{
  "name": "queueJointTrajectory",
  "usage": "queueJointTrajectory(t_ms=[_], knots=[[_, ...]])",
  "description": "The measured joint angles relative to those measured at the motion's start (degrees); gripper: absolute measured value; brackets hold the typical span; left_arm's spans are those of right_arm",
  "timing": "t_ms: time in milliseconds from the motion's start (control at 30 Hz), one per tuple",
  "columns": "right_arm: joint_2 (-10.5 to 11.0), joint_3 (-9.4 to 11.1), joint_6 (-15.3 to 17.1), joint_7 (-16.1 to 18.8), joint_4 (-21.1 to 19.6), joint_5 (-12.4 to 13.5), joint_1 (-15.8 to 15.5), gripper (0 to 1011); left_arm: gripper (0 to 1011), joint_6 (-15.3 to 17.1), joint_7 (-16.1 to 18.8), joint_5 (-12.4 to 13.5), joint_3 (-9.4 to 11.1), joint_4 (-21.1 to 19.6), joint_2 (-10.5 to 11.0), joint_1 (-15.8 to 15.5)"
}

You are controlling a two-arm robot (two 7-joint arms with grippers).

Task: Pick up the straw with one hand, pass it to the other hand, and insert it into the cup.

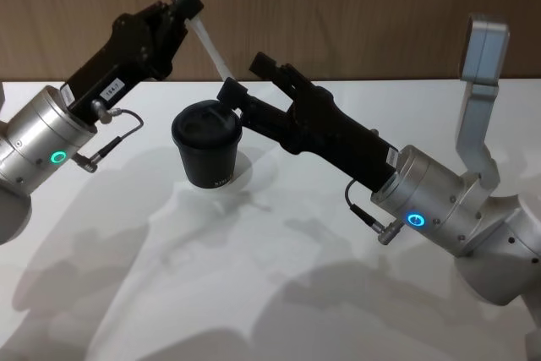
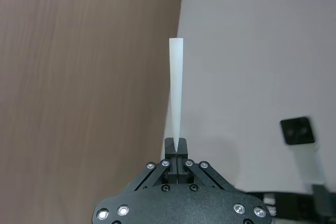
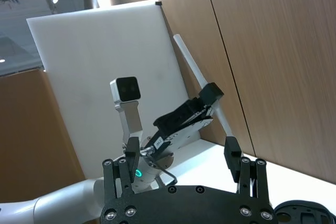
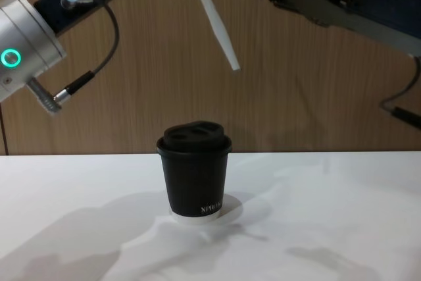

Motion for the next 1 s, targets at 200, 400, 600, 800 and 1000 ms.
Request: queueJointTrajectory(t_ms=[200, 400, 600, 800, 1000], knots=[[0.0, 0.0, 0.0, 0.0, 0.0, 0.0, 0.0, 1001, 2, -0.8, 4.5, 5.4, 0.5, -1.4, 1.1, 0.2], [0.0, 0.0, 0.0, 0.0, 0.0, 0.0, 0.0, 1001, 3, -1.0, 9.7, 11.2, 1.2, -2.5, 2.0, 0.2], [0.0, 0.0, 0.0, 0.0, 0.0, 0.0, 0.0, 1001, 2, 0.0, 15.6, 17.4, 2.1, -3.4, 2.3, -0.1], [0.0, 0.0, 0.0, 0.0, 0.0, 0.0, 0.0, 1001, 3, 1.9, 20.6, 23.2, 3.1, -4.3, 2.7, -0.5], [0.0, 0.0, 0.0, 0.0, 0.0, 0.0, 0.0, 1001, 2, 3.2, 23.8, 26.5, 3.5, -5.5, 3.1, -0.6]])
